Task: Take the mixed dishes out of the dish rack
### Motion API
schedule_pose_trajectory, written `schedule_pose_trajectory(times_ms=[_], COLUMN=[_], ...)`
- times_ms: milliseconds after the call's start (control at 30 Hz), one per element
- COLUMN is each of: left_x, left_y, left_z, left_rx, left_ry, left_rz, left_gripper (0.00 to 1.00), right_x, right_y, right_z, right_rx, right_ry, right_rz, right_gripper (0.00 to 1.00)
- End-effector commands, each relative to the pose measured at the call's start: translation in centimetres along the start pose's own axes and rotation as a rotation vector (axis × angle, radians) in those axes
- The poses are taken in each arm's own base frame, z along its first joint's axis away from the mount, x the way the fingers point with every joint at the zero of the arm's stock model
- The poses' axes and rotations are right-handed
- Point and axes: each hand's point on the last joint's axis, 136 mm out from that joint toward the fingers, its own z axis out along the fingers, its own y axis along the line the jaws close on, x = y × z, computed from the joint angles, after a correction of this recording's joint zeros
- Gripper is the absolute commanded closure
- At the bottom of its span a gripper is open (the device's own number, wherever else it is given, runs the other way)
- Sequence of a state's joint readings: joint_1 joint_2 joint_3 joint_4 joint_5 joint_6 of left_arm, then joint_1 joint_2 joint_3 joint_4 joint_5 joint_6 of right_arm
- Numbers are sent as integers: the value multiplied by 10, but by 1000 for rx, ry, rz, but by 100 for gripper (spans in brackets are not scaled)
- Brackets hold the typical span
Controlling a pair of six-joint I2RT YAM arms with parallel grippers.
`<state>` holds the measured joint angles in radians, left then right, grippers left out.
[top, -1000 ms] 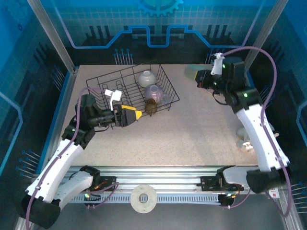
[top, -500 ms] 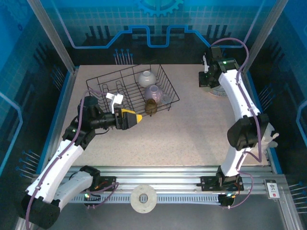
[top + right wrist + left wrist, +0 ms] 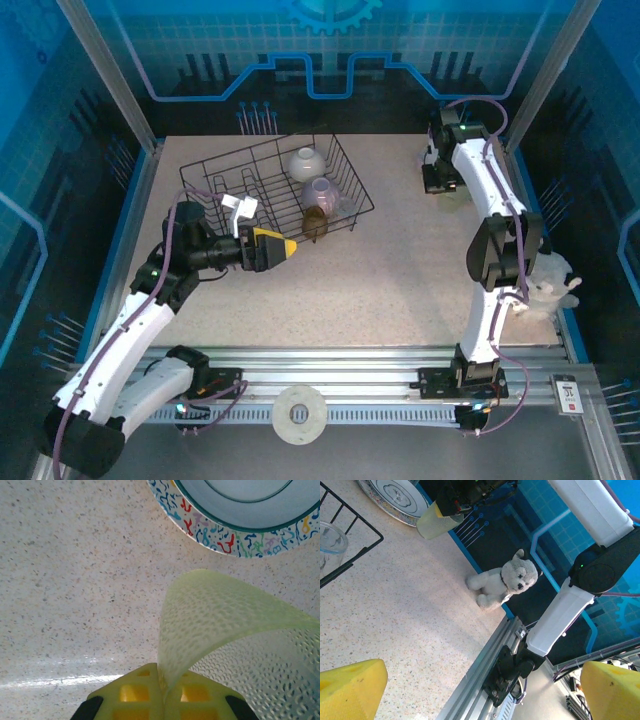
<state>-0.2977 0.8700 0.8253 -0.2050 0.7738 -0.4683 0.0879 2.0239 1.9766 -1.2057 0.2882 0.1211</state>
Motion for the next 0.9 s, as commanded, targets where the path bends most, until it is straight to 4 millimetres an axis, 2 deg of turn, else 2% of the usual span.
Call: schedule_pose_trajectory(times_ms=[0, 467, 867], left_x=[5, 5, 6], left_y=[0, -10, -9], left_z=[0, -1, 0], left_rx=[1, 58, 62], left_ry=[5, 2, 3], left_rz=[10, 14, 7], left_gripper=[1, 1, 1], right_x=[6, 7, 12], right_y=[-12, -18, -18], right_z=[8, 31, 47], right_rx=[18, -1, -37], right_ry=[42, 74, 114], right_rz=[-10, 11, 32], right_gripper=[100, 100, 98])
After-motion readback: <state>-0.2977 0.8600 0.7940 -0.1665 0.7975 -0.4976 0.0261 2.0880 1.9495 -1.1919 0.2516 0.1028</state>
